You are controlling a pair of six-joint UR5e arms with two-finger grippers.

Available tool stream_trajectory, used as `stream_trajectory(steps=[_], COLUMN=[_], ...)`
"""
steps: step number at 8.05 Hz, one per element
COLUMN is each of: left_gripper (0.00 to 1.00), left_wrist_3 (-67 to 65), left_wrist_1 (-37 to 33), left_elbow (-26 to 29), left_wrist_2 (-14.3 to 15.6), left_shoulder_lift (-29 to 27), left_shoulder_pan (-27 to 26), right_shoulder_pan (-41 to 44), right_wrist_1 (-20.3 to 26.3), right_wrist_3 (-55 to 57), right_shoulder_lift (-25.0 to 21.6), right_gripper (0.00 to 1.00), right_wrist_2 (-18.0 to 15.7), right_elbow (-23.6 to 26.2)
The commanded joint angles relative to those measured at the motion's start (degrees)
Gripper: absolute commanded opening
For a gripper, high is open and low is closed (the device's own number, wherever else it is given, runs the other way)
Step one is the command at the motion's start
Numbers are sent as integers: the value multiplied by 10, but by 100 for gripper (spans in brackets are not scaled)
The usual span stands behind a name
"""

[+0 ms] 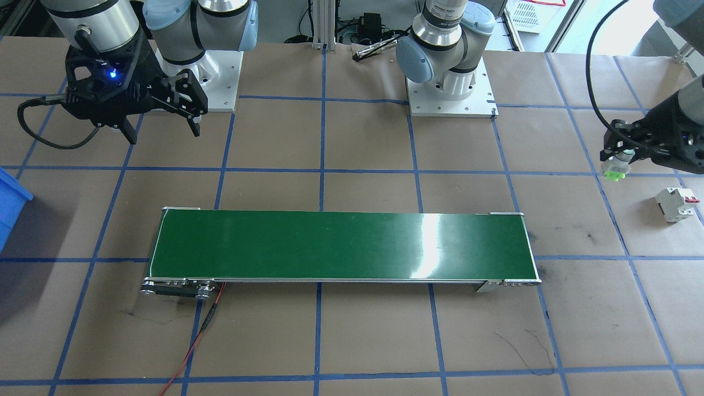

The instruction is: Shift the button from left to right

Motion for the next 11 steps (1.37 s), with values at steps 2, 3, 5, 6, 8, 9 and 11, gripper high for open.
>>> stream_trajectory(steps=[2, 3, 5, 6, 8, 9, 11], left_gripper=[0, 0, 0, 0, 0, 0, 0], left_wrist_3=[-198, -190, -185, -189, -205, -206, -206], left_wrist_1=[-15, 3, 23, 34, 34, 35, 57], left_elbow=[-4, 0, -1, 0, 1, 1, 2], left_wrist_2=[-54, -57, -56, -54, -52, -54, -55], left_shoulder_lift=[7, -21, -69, -92, -131, -146, -169], left_shoulder_pan=[-130, -137, -140, -140, -141, -141, -143], right_shoulder_pan=[0, 0, 0, 0, 0, 0, 0], right_wrist_1=[0, 1, 1, 1, 1, 1, 1], right_wrist_3=[0, 0, 0, 0, 0, 0, 0], right_shoulder_lift=[0, 0, 0, 0, 0, 0, 0], right_gripper=[100, 100, 100, 100, 100, 100, 100], right_wrist_2=[0, 0, 0, 0, -1, 0, 0], right_elbow=[0, 0, 0, 0, 0, 0, 0])
